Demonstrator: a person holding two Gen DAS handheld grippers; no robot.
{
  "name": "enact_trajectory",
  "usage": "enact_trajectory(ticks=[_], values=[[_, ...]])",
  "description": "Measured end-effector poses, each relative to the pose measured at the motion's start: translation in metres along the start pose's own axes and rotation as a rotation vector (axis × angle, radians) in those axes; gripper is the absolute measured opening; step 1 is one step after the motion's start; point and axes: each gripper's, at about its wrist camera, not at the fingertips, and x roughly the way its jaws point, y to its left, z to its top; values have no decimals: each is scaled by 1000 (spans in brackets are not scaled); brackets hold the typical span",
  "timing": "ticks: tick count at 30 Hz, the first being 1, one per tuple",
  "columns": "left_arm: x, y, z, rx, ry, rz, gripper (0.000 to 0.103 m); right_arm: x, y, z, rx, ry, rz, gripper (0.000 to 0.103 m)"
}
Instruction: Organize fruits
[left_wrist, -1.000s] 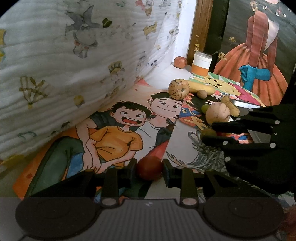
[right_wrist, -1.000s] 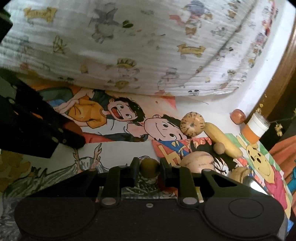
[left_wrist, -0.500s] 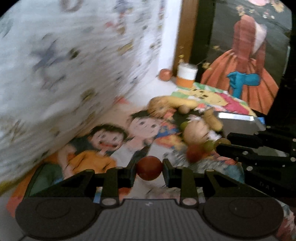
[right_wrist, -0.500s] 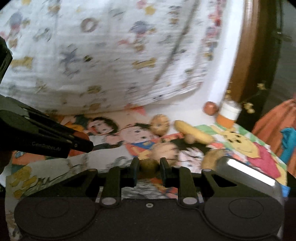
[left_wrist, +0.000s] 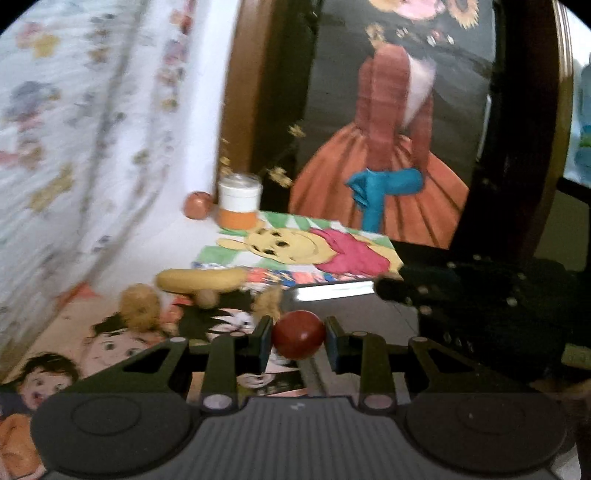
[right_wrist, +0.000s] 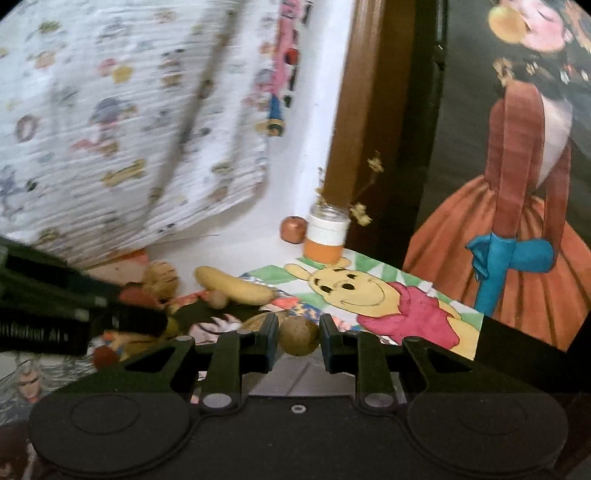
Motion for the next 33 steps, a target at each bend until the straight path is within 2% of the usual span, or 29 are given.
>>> enact_trajectory(ticks=[7, 14, 21, 26, 30, 32, 33], values=[[50, -22, -8, 44, 79, -6, 33, 36, -42, -17, 150, 120, 48, 26], [75, -29, -28, 61, 144, -21, 33, 49, -47, -36, 206, 186, 75, 26], [77, -26, -34, 60, 150, -30, 33, 55, -45, -47, 210, 228, 80, 26], [74, -22, -36, 57, 155, -7, 33, 56, -46, -47, 213, 228, 81, 26], [69, -19, -34, 48, 146, 1, 33, 56, -47, -46, 214, 235, 74, 31], [65, -17, -31, 49, 129, 10, 39, 55, -47, -46, 220, 234, 73, 32], [64, -15, -28, 49, 119, 16, 47, 55, -47, -47, 222, 232, 71, 35]])
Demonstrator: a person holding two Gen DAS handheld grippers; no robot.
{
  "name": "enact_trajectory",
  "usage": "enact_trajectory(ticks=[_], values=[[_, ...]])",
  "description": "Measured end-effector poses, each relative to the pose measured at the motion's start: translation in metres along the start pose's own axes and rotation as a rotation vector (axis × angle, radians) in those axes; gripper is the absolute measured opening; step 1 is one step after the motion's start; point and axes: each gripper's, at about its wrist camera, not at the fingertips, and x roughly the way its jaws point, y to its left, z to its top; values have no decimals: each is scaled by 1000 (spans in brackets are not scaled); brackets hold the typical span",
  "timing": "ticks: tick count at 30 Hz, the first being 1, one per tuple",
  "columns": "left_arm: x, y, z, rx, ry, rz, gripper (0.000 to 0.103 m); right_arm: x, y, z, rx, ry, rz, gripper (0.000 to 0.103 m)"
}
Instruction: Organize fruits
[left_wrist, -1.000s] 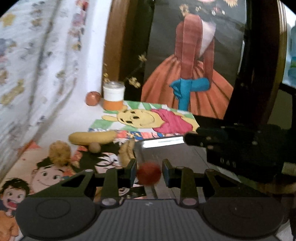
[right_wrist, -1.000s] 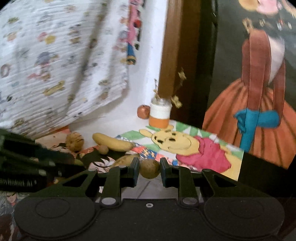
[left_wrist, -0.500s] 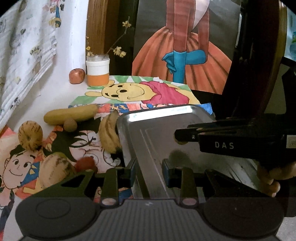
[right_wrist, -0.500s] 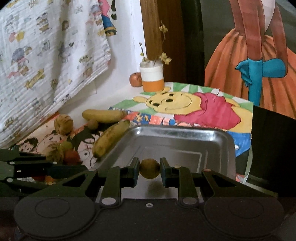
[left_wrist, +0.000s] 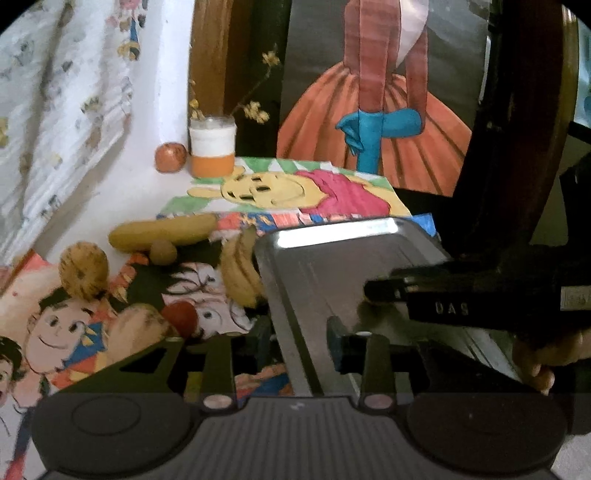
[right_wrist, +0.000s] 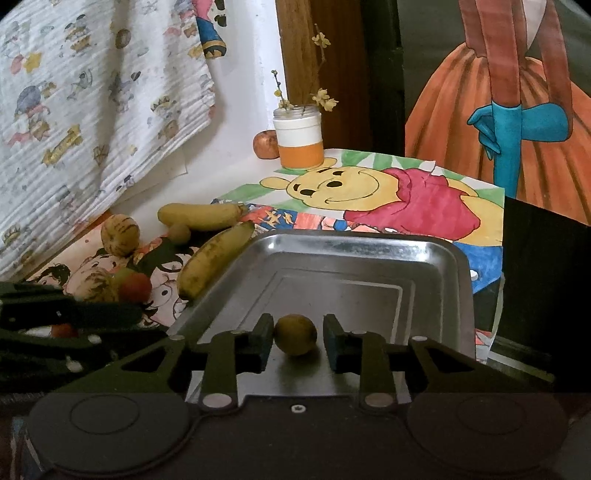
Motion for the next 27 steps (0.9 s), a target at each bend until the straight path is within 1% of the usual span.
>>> enact_trajectory(ticks=[1, 2, 5, 9, 11, 13, 14, 16, 19, 23, 25, 27], values=[[-2, 2, 2, 0, -10, 11, 56, -1, 0, 0, 3, -2, 0, 39], [-4, 4, 4, 0, -20, 22, 59, 0, 1, -1, 3, -3, 1, 41], [-5, 13, 10, 6, -36, 60, 60, -1, 3, -1, 4, -6, 5, 48], [-2, 23, 14, 5, -28, 90, 62, -2, 6, 0, 1, -16, 13, 61], [0, 26, 15, 3, -26, 97, 64, -3, 9, 1, -5, -23, 15, 67], [1, 28, 17, 11, -25, 103, 65, -6, 11, 2, -12, -32, 14, 76], [1, 30, 17, 17, -24, 105, 65, -8, 12, 2, -16, -39, 11, 78], [0, 32, 19, 32, -23, 106, 68, -13, 14, 3, -22, -53, 8, 86], [2, 39, 23, 65, -5, 106, 70, -21, 18, 3, -31, -80, 11, 95], [9, 51, 28, 64, 29, 109, 70, -27, 23, 6, -33, -101, 13, 99], [10, 54, 28, 69, 33, 110, 72, -29, 25, 8, -26, -109, 14, 102], [9, 58, 27, 65, 31, 109, 74, -31, 27, 8, -21, -116, 13, 102]])
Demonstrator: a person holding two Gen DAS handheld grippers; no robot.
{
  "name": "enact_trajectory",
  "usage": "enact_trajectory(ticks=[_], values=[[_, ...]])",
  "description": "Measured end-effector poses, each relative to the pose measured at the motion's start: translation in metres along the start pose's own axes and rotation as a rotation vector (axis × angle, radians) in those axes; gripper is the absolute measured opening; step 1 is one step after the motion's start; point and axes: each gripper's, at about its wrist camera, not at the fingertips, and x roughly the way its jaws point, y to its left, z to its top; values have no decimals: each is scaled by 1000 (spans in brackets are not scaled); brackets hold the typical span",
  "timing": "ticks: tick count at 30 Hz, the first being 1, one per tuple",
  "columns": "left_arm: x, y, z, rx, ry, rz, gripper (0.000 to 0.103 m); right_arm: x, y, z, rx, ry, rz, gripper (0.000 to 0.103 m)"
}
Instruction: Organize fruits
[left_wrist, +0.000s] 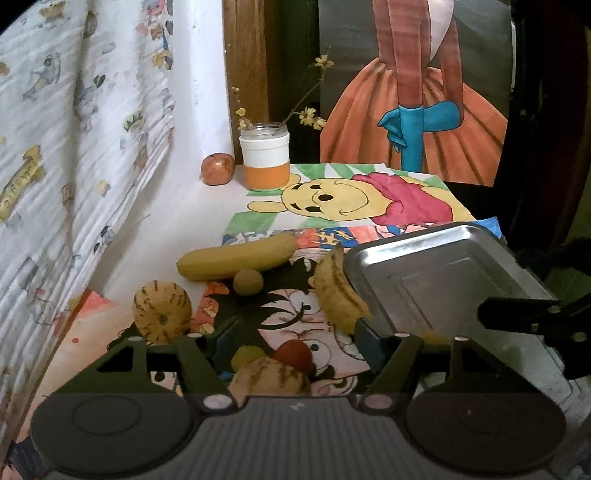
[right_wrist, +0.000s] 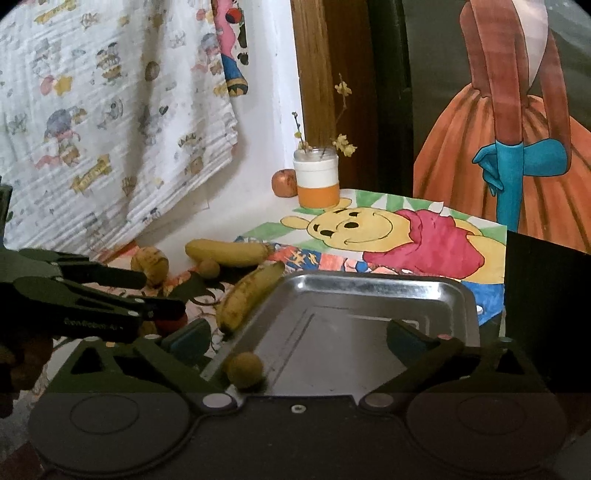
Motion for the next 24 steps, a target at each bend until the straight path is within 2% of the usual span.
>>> enact_trajectory(ticks=[7, 24], values=[[-9, 15, -6, -43, -8, -12, 78, -3, 12, 1, -14, -5, 10, 102], [-24, 33, -20, -123, -16, -34, 84, -1, 41, -6, -43, 64, 38, 102]])
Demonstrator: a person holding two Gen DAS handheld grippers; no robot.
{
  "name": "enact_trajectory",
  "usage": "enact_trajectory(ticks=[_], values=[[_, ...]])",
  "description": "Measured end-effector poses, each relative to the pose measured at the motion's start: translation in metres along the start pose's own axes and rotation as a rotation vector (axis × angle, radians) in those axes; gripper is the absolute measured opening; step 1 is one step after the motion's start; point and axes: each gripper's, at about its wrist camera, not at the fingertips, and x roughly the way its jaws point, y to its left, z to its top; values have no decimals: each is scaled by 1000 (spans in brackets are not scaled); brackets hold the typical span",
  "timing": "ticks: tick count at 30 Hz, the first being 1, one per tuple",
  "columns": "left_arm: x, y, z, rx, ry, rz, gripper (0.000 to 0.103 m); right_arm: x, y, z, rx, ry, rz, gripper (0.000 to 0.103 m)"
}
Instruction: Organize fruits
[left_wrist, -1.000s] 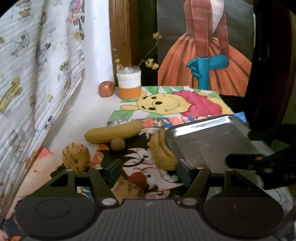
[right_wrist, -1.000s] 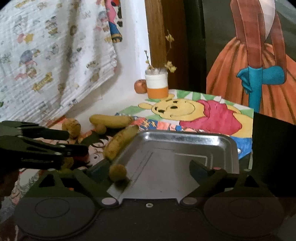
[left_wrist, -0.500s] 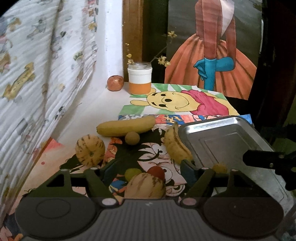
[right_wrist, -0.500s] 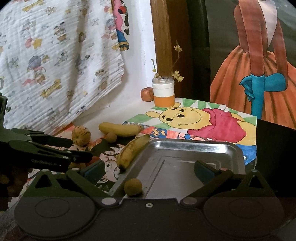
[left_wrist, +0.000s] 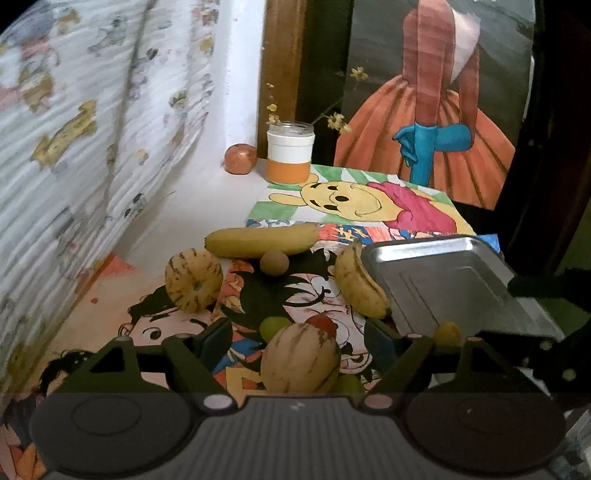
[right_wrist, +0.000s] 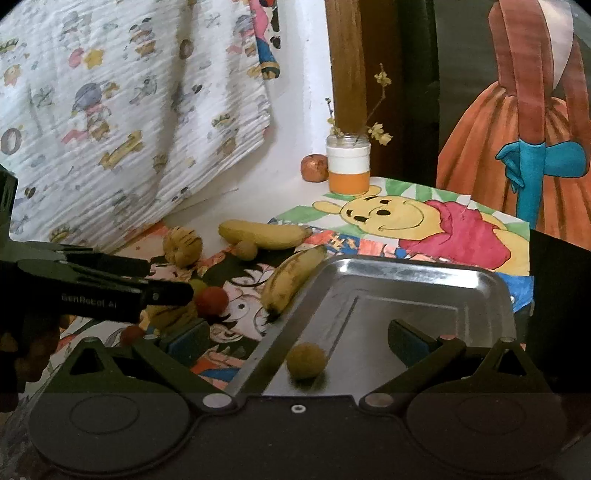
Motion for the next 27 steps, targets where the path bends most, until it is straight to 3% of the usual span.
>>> enact_trajectory(ticks=[21, 27], values=[[-68, 45, -43, -124, -17, 34, 102, -19, 71, -28, -12, 119, 19, 102], [-82, 59, -58, -137, 2, 44, 103, -23, 93, -37, -37, 154, 26, 102]])
